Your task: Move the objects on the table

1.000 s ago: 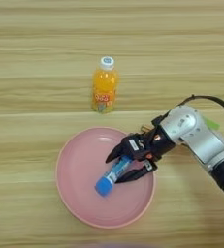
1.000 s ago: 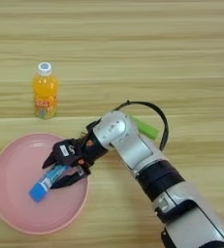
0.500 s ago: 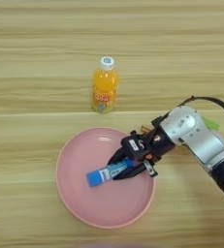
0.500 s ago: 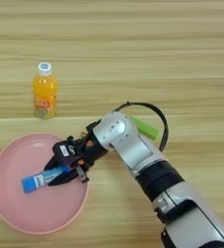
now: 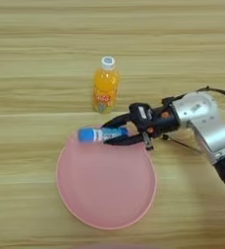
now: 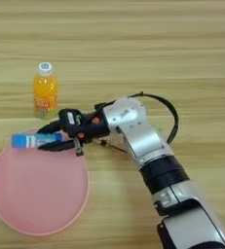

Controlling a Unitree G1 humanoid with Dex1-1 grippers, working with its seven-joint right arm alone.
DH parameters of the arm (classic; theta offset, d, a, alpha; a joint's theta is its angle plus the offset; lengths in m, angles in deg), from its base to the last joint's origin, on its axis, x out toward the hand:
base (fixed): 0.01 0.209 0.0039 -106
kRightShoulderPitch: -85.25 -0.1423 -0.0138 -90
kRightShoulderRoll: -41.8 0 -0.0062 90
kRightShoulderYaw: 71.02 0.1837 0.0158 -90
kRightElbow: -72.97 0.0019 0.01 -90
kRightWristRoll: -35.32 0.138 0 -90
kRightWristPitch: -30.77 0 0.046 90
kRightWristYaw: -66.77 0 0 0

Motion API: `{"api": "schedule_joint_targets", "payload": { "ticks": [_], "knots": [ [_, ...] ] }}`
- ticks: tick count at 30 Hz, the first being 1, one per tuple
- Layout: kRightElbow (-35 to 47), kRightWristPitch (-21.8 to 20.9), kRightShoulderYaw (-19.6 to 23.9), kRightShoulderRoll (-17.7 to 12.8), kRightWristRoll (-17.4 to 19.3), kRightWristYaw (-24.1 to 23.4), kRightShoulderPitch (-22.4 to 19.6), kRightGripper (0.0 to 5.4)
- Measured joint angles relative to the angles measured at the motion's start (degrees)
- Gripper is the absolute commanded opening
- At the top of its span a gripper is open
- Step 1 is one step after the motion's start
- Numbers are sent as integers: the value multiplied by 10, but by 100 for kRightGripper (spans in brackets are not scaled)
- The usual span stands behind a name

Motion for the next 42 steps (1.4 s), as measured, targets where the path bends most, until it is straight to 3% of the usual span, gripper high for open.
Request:
{"api": "schedule_joint_targets", "payload": {
  "ticks": [7, 12, 19, 23, 32, 42],
  "knots": [
    [37, 7, 123, -26, 72, -47, 0, 140],
    [19, 5, 158, -35, 83, -60, 0, 140],
    [-87, -21, 205, -56, 88, -63, -7, 140],
    [-158, -43, 208, -66, 79, -56, -9, 140],
    [-248, -102, 176, -76, -7, -80, -15, 140],
    [-318, -114, 150, -70, -58, -126, -35, 140]
  ]
}}
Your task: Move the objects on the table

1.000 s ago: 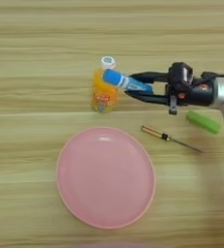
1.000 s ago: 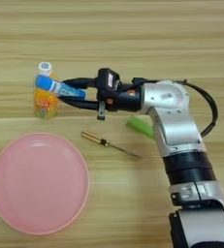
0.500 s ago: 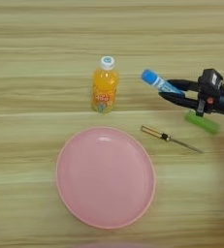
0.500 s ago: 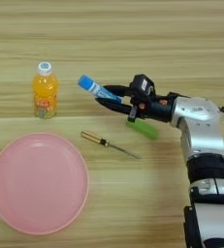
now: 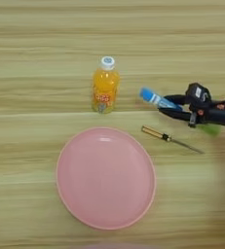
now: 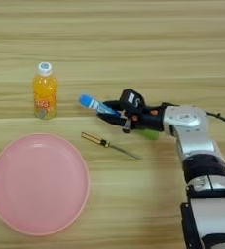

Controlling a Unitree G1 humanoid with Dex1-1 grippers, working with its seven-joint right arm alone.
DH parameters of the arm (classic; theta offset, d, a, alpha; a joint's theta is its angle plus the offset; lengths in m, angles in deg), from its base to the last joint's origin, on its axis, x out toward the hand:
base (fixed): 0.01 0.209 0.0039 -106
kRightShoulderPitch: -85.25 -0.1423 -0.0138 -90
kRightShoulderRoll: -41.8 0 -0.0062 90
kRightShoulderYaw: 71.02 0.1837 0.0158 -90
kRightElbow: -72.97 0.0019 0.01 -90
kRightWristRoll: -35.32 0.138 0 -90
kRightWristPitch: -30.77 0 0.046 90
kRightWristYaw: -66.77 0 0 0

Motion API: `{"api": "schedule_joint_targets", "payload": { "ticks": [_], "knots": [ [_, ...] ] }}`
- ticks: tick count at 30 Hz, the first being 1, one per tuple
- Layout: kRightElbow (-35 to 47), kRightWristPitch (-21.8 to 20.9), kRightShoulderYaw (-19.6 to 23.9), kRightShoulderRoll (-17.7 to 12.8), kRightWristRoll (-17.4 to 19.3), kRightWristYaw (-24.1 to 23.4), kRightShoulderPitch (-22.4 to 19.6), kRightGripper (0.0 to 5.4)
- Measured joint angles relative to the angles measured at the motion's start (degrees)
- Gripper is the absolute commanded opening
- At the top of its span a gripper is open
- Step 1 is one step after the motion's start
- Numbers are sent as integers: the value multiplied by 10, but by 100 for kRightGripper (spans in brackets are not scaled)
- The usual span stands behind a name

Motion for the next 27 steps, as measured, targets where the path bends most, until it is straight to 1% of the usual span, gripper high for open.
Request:
{"api": "schedule_joint_targets", "payload": {
  "ticks": [5, 14, 19, 25, 27],
  "knots": [
    [-40, -2, -12, 7, -17, -10, -13, 140],
    [-103, -14, -19, 17, -29, -11, -24, 140],
    [-125, -17, -22, 23, -36, -14, -34, 140],
    [-137, -26, -23, 25, -37, -9, -37, 140],
    [-137, -26, -23, 25, -38, -7, -37, 170]
  ]
}}
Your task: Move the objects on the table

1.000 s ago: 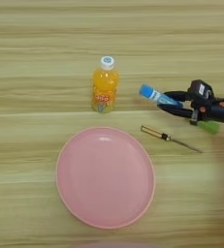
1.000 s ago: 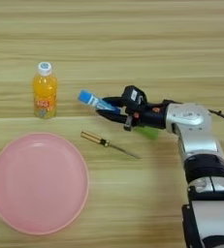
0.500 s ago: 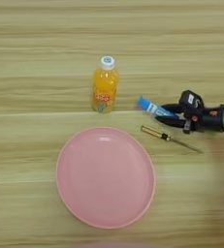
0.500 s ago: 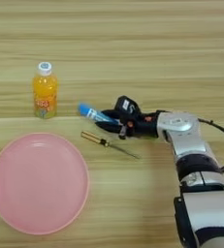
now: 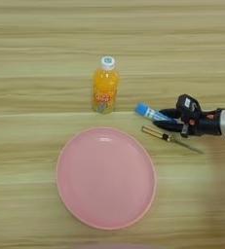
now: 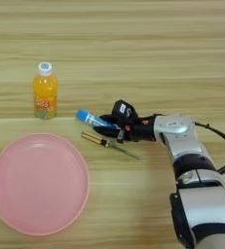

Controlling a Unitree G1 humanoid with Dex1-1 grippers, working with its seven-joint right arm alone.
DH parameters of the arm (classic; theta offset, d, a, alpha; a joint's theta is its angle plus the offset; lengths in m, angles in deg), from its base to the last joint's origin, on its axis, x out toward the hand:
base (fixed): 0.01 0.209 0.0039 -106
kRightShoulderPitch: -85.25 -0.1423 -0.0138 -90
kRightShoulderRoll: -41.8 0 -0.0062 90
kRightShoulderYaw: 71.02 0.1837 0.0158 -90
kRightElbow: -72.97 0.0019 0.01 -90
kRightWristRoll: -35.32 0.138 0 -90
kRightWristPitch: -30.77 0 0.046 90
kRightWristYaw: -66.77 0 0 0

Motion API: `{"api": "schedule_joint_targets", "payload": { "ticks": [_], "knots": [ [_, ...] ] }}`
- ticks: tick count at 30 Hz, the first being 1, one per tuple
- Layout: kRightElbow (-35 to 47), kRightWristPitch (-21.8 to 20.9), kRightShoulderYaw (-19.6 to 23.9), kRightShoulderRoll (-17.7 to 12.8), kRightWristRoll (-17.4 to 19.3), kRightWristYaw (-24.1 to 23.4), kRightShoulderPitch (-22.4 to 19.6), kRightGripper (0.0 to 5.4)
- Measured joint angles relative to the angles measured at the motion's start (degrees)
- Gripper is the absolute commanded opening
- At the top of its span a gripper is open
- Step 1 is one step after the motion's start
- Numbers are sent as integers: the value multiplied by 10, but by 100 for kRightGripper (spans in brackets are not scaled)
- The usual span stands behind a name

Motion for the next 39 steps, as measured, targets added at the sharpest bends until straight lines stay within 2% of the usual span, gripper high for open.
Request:
{"api": "schedule_joint_targets", "payload": {
  "ticks": [12, 15, 21, 25, 29, 34, 39],
  "knots": [
    [-3, -4, 2, 0, 3, 15, 0, 287],
    [11, -13, 14, 0, 20, 29, 0, 327],
    [85, -11, 66, 0, 103, 63, 0, 390],
    [162, 23, 95, 0, 163, 82, 6, 428],
    [228, 55, 103, 8, 203, 86, 25, 470],
    [308, 101, 103, 12, 235, 84, 55, 516],
    [457, 178, 94, 18, 258, 57, 103, 538]
  ]
}}
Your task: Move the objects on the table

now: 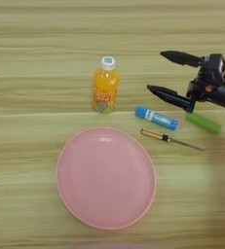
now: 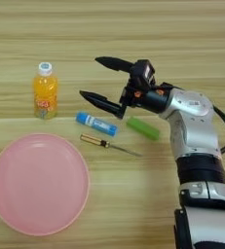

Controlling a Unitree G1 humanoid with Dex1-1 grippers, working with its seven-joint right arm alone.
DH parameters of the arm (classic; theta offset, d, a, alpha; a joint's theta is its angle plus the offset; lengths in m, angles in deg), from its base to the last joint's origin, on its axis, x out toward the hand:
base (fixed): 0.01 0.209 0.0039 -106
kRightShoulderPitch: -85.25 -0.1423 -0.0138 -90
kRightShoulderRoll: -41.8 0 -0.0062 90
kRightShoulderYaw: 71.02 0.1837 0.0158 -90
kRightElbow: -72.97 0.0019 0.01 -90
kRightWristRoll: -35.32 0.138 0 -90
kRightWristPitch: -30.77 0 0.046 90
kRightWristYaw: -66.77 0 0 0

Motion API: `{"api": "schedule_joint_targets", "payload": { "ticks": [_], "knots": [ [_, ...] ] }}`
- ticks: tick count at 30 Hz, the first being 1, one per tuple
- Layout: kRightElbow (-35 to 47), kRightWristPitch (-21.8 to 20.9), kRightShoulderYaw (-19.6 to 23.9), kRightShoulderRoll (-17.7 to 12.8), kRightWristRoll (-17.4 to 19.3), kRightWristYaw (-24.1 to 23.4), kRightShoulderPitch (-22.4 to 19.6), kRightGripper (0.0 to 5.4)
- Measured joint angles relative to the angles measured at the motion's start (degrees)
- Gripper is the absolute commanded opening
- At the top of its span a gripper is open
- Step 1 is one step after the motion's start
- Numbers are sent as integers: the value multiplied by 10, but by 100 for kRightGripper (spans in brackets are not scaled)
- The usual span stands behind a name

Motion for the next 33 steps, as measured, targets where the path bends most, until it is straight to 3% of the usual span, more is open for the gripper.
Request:
{"api": "schedule_joint_targets", "payload": {
  "ticks": [7, 12, 23, 33],
  "knots": [
    [193, 112, -27, -5, 15, -28, 74, 538],
    [293, 171, -47, -26, 19, -53, 94, 538],
    [345, 213, -69, -59, 14, -57, 124, 538],
    [324, 223, -166, -61, -74, -61, 136, 538]
  ]
}}
